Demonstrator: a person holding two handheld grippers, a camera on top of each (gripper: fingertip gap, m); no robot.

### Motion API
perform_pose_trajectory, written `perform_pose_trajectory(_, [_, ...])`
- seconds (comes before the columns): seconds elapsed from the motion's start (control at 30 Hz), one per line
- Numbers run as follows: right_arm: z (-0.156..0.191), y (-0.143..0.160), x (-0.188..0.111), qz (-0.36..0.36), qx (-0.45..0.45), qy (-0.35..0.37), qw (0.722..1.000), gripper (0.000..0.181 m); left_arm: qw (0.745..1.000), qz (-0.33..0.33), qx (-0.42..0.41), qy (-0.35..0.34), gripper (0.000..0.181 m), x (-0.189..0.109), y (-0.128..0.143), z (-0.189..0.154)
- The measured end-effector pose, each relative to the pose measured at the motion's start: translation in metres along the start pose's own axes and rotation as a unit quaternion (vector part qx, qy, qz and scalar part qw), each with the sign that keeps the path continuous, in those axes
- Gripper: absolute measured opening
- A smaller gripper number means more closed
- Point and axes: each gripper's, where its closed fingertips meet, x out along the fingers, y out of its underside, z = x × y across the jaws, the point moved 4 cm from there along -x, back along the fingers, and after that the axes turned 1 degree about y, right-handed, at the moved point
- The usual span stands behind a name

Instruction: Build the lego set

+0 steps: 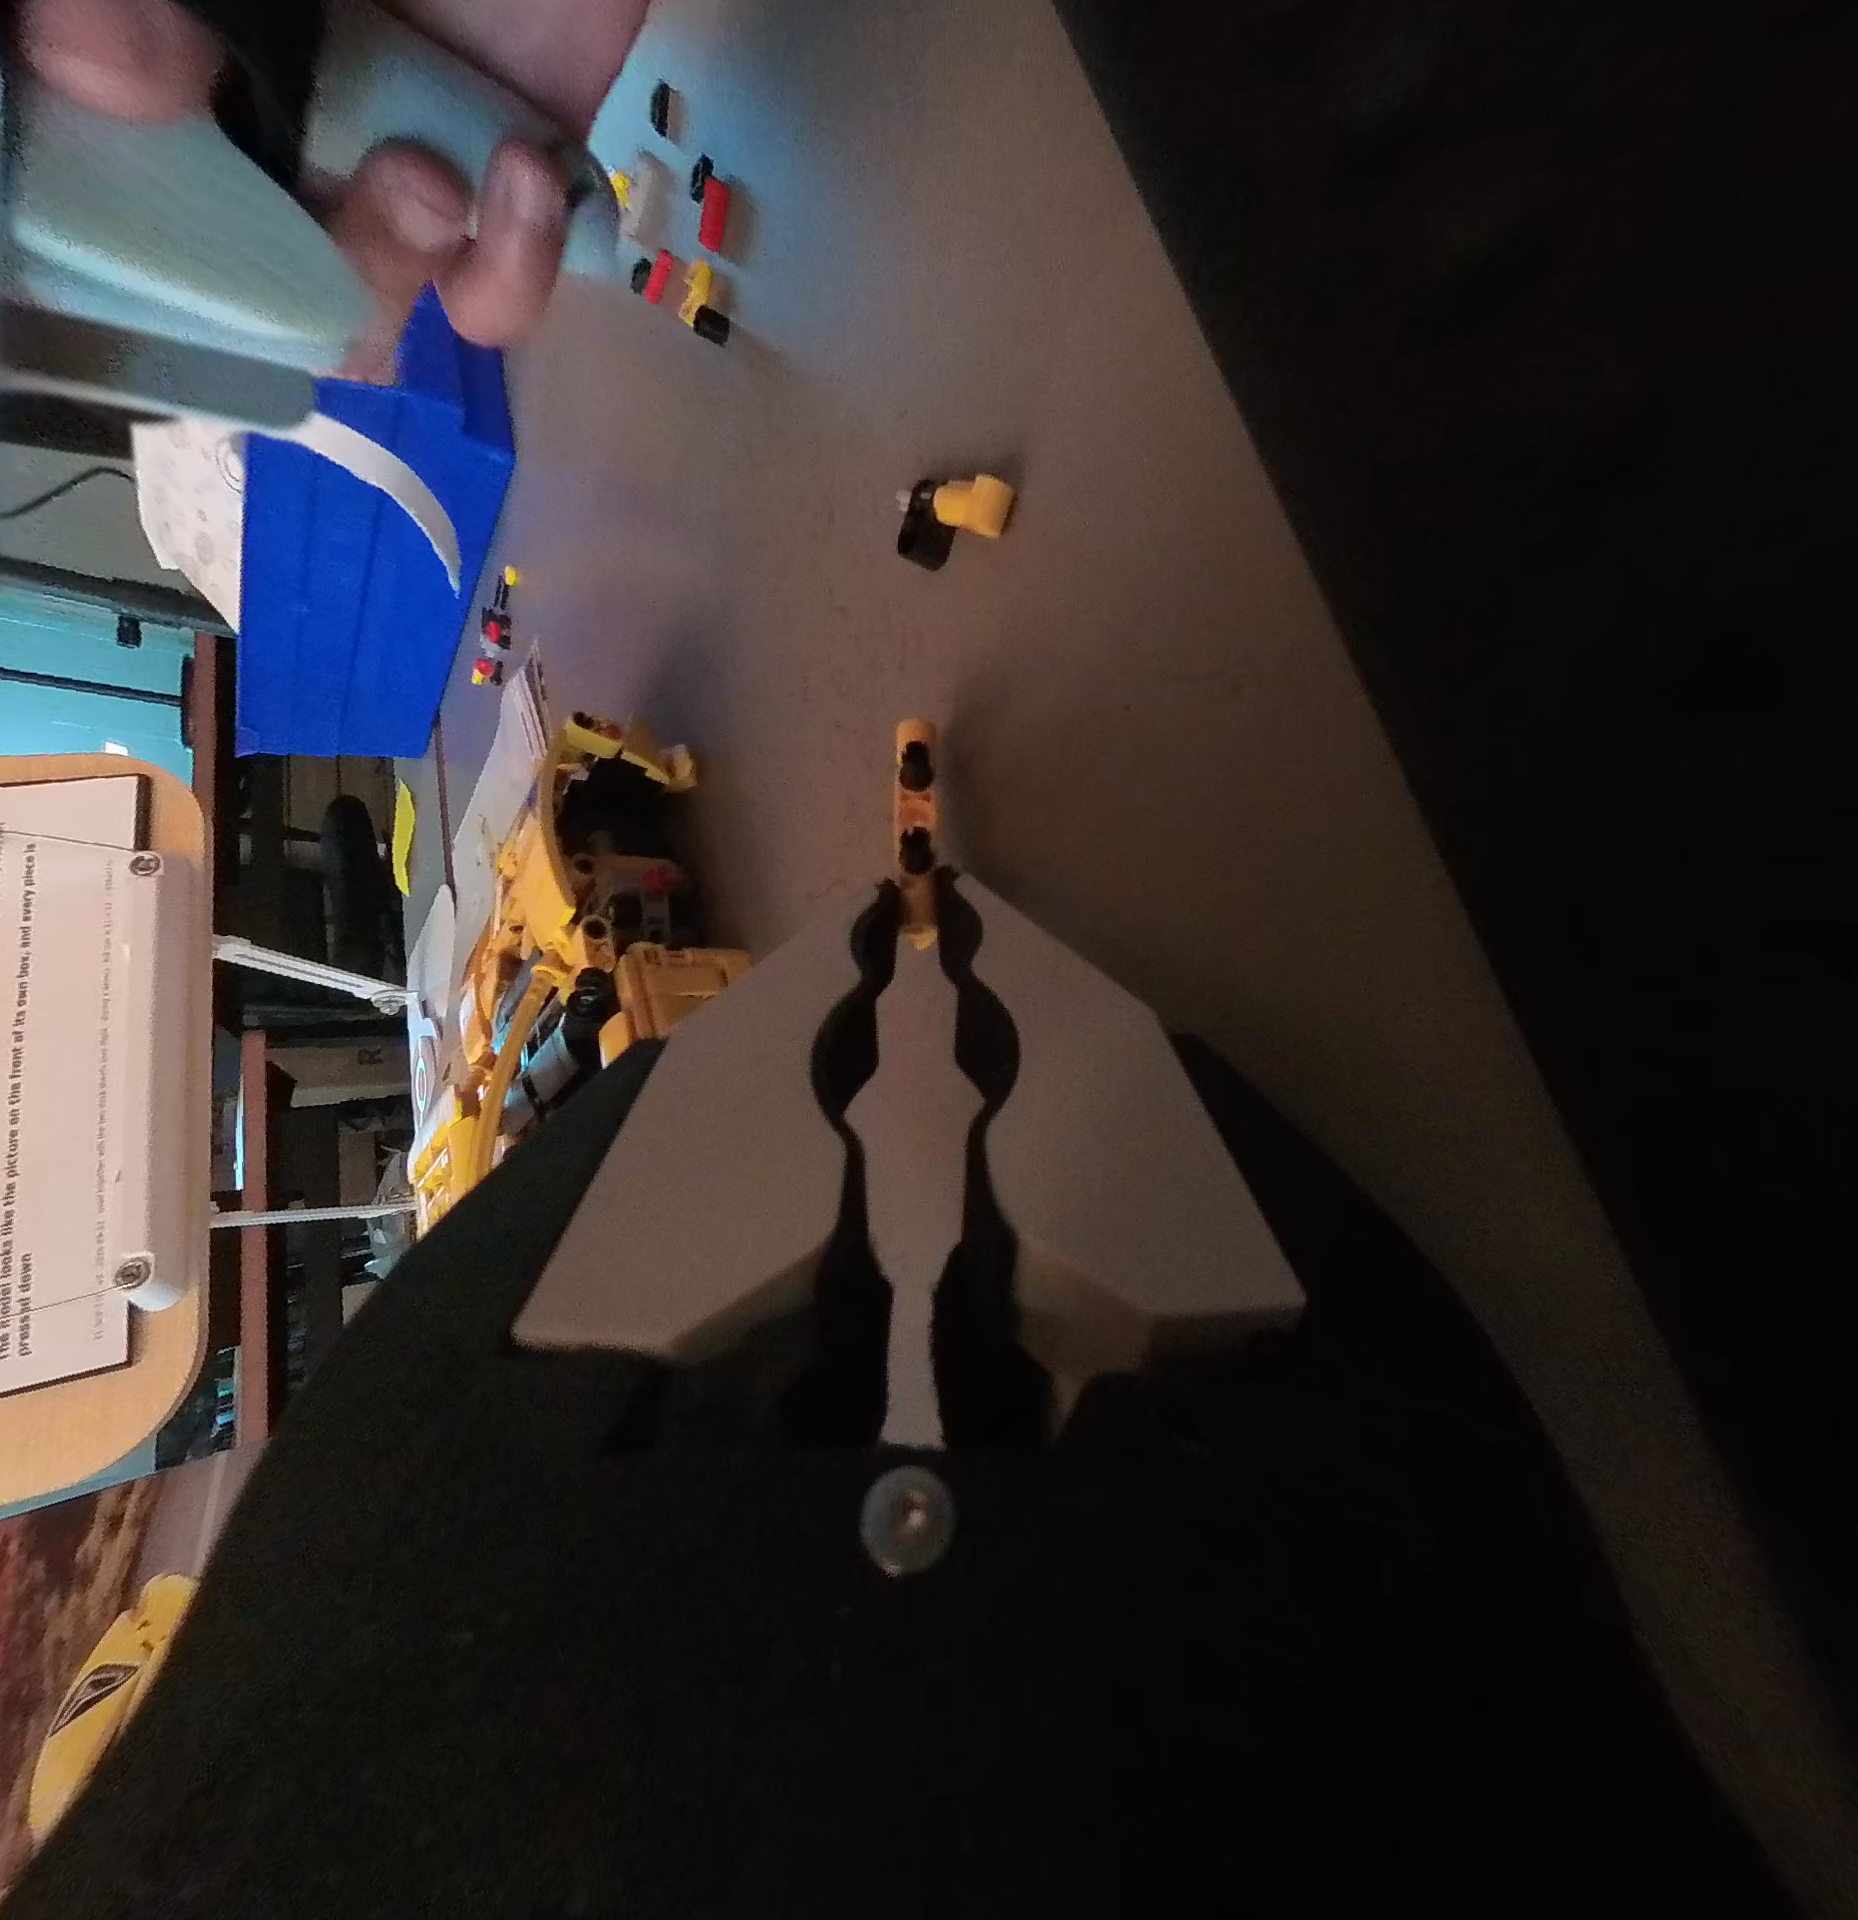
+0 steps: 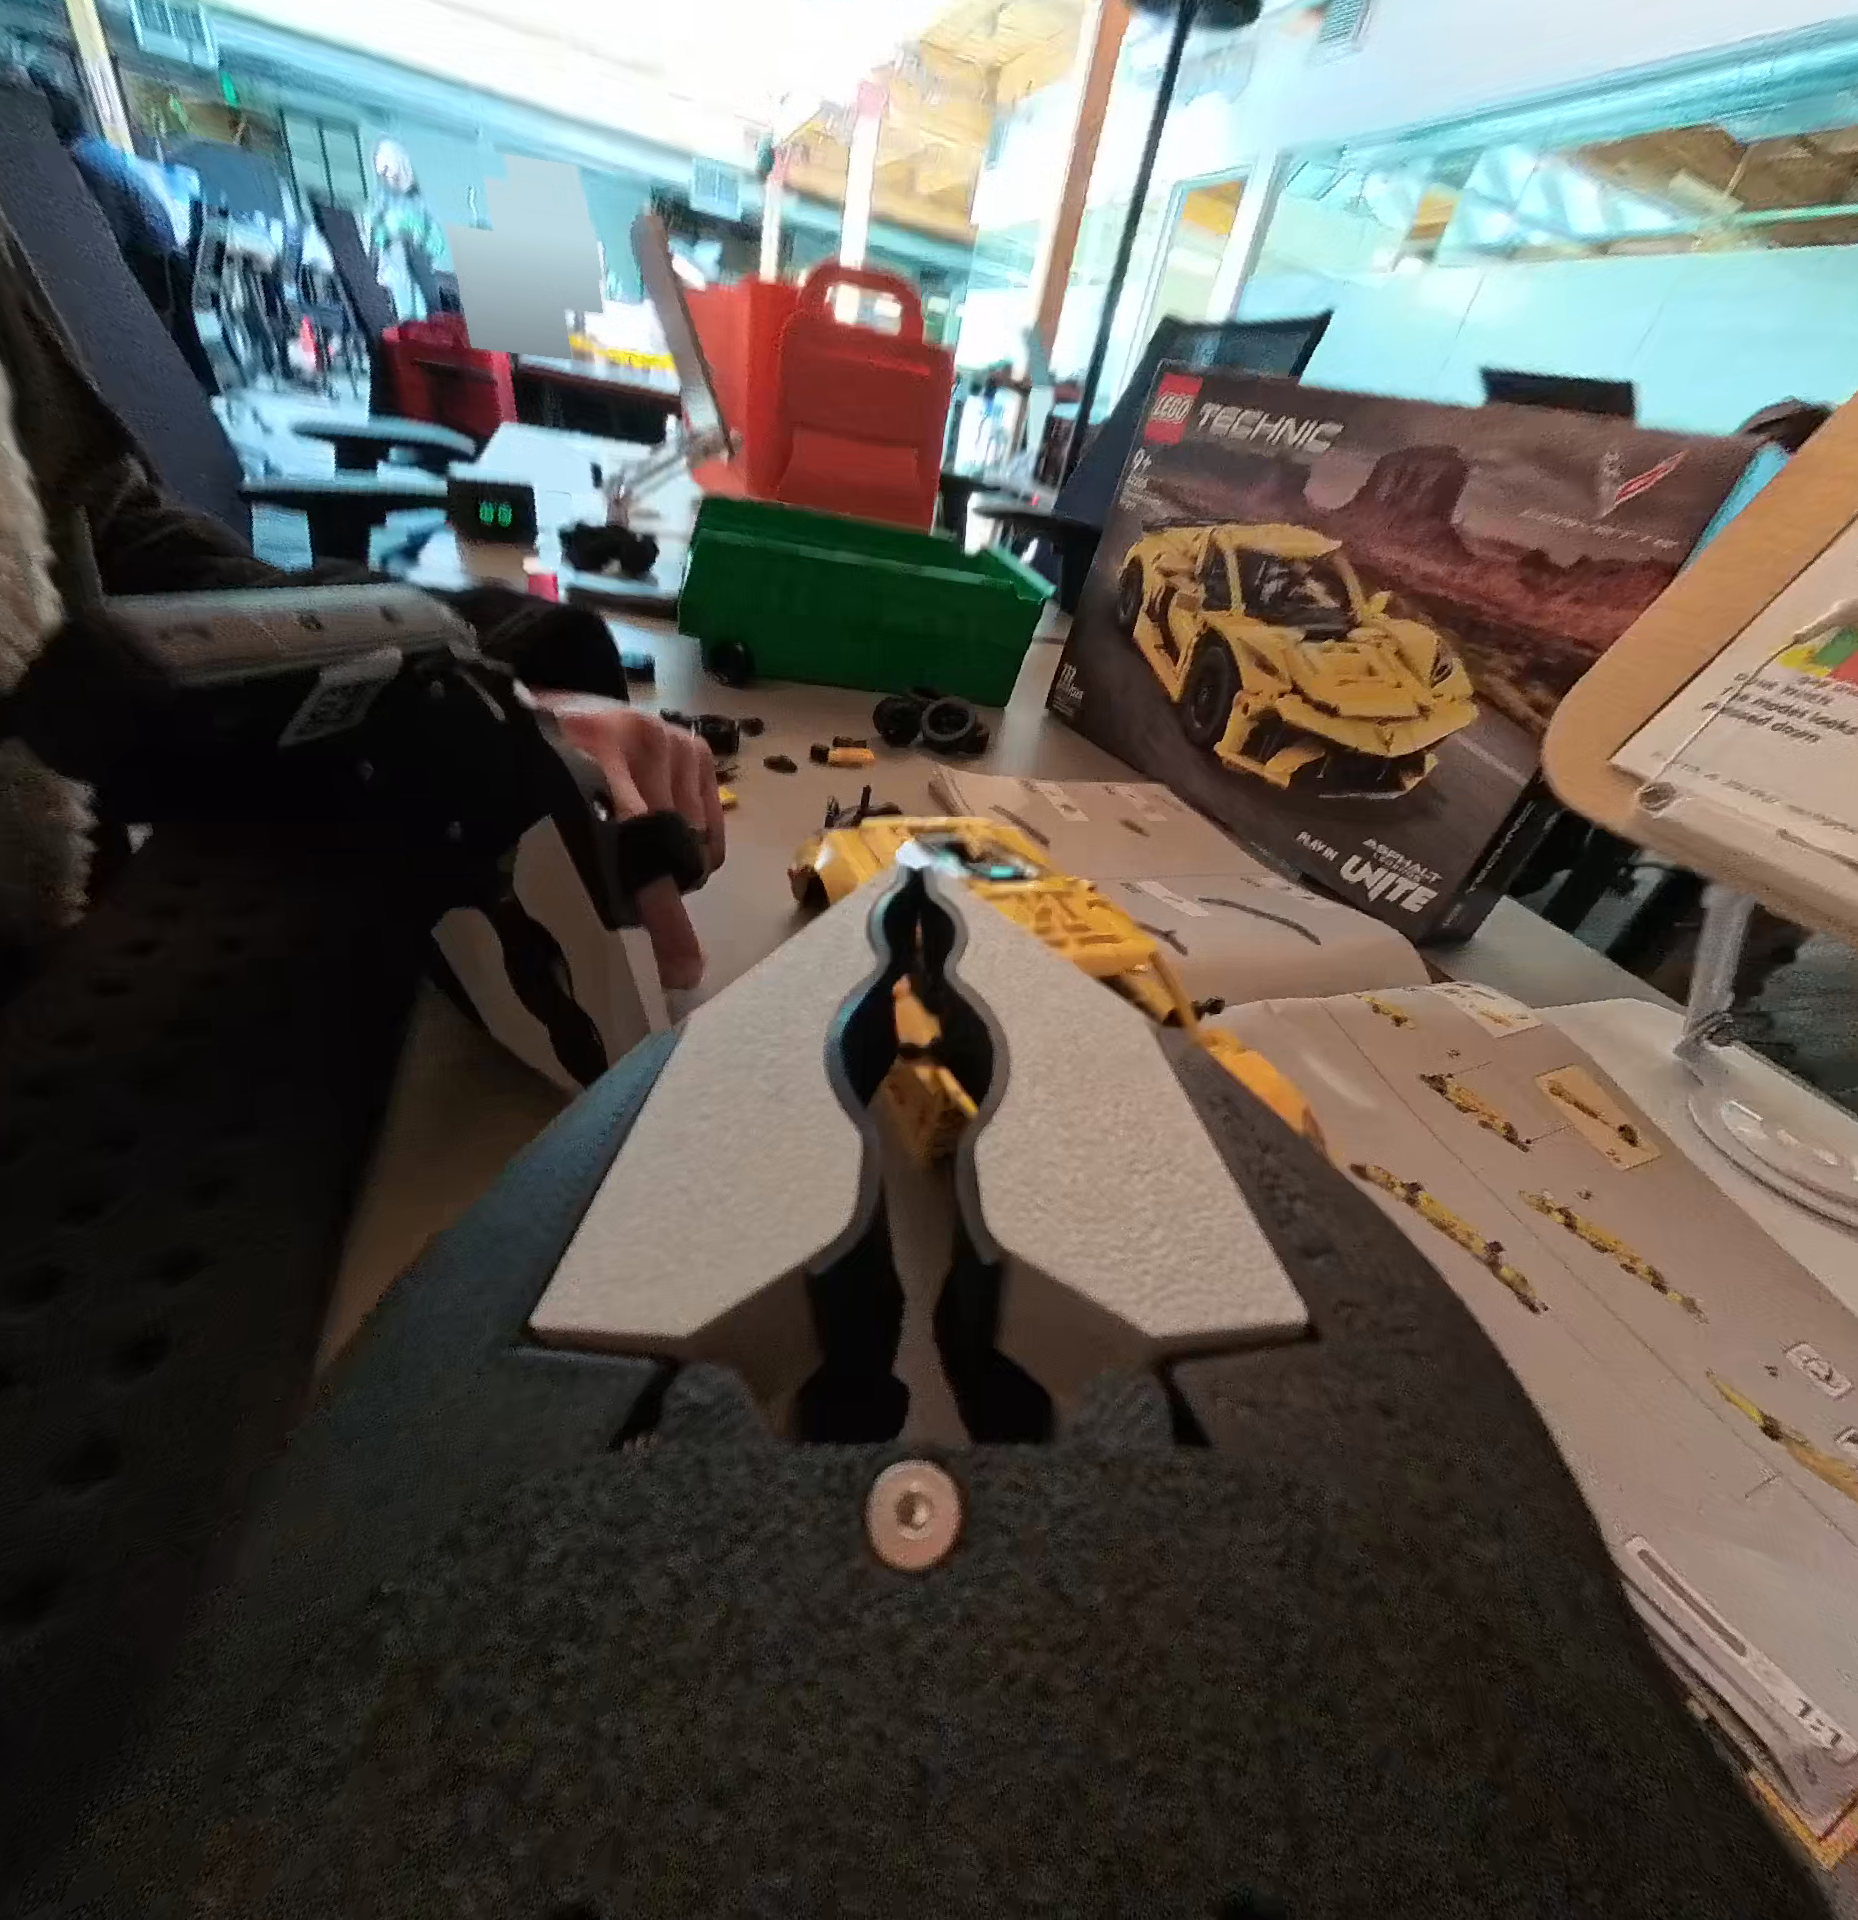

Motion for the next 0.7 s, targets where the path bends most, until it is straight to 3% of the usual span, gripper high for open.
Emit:
perform_pose_trajectory(0.07, [-0.012, -0.012, -0.015, -0.018, 0.018, 0.050, 0.998, 0.000, 1.000, 0.004, 0.000, -0.005, 0.007, -0.003, 0.001, 0.000])
perform_pose_trajectory(0.1, [-0.023, -0.015, -0.029, -0.009, 0.028, 0.089, 0.996, 0.008, 1.000, 0.006, -0.003, -0.007, 0.007, -0.005, 0.002, 0.001])
perform_pose_trajectory(0.17, [-0.051, -0.010, -0.075, 0.043, 0.046, 0.202, 0.977, 0.017, 1.000, 0.007, -0.018, -0.012, 0.007, -0.007, 0.003, 0.004])
perform_pose_trajectory(0.23, [-0.081, 0.011, -0.145, 0.141, 0.071, 0.312, 0.937, 0.029, 0.999, 0.010, -0.032, -0.021, 0.007, -0.009, 0.005, 0.009])
perform_pose_trajectory(0.3, [-0.101, 0.047, -0.233, 0.248, 0.130, 0.416, 0.865, 0.034, 0.999, 0.009, -0.047, -0.025, 0.007, -0.012, 0.006, 0.013])
perform_pose_trajectory(0.33, [-0.102, 0.069, -0.271, 0.302, 0.163, 0.445, 0.827, 0.037, 0.998, 0.008, -0.053, -0.026, 0.007, -0.012, 0.006, 0.015])
perform_pose_trajectory(0.37, [-0.097, 0.087, -0.295, 0.333, 0.196, 0.449, 0.806, 0.038, 0.998, 0.006, -0.056, -0.026, 0.007, -0.012, 0.007, 0.016])
perform_pose_trajectory(0.43, [-0.091, 0.110, -0.317, 0.351, 0.227, 0.446, 0.792, 0.039, 0.998, 0.001, -0.059, -0.025, 0.007, -0.013, 0.005, 0.016])
perform_pose_trajectory(0.7, [-0.115, 0.138, -0.335, 0.380, 0.234, 0.438, 0.780, 0.039, 0.997, -0.009, -0.077, -0.008, 0.007, -0.005, 0.006, 0.010])
